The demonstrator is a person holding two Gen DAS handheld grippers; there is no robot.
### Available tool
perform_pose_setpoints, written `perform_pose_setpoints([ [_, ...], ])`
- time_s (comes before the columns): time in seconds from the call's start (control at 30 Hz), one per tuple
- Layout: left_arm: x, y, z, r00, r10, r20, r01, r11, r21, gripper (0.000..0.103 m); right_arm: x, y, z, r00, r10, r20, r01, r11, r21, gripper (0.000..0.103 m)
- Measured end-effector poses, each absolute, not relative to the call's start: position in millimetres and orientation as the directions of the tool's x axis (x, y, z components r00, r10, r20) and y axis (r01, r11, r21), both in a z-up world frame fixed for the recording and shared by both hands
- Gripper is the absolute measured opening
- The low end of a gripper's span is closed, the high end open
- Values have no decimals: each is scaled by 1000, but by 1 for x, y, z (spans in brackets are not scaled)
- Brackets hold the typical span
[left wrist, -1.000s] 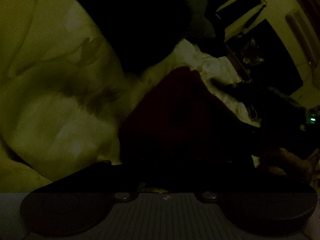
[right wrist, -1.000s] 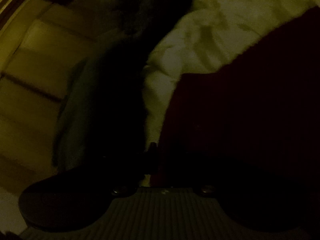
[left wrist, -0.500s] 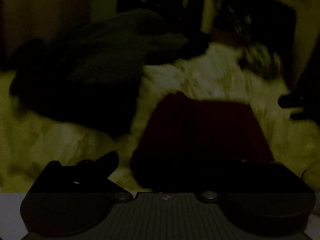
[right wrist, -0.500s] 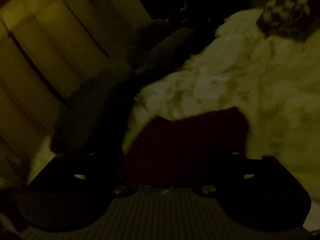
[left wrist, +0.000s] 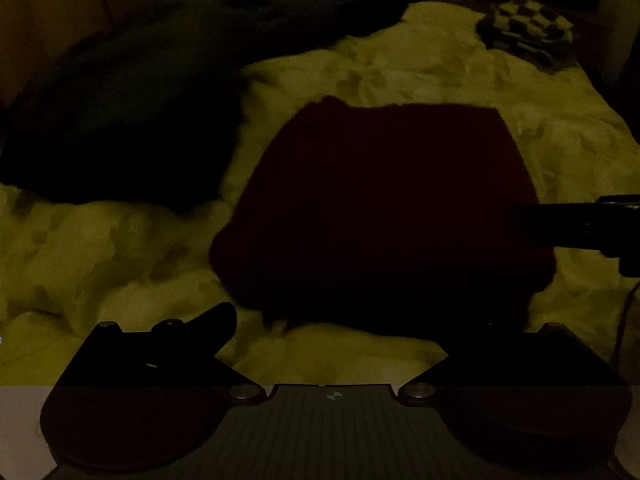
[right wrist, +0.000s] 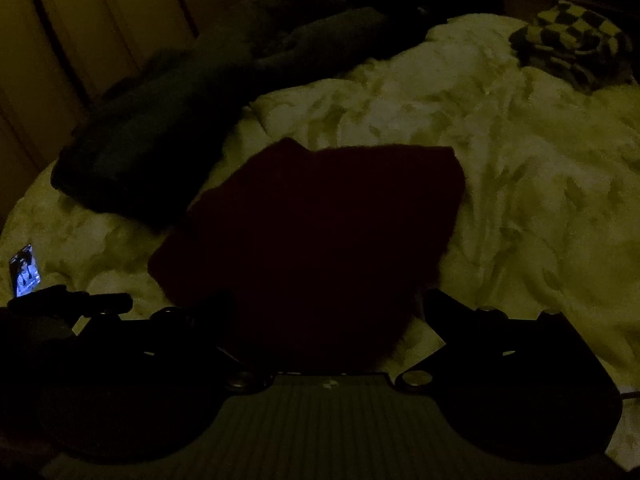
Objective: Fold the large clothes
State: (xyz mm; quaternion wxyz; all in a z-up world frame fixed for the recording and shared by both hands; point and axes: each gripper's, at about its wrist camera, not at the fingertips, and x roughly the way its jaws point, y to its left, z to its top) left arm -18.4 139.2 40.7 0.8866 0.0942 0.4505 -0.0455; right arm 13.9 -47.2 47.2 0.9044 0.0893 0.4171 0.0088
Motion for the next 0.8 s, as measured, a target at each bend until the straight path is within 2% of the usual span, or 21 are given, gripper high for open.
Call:
perform_pose_setpoints([
  [0.5,-25,134,42,577,4,-817,173,977,127,103,13,-45,44,664,79,-744,45,988,145,101],
  [0.67,-34,132,45,642,31,-766,171,968,182,103,12,-41,43,665,71,-743,36,991,127,101],
  [0.8,-34,130,47,639,45,-768,175,963,203,103,12,-41,42,662,72,-746,31,992,124,101],
])
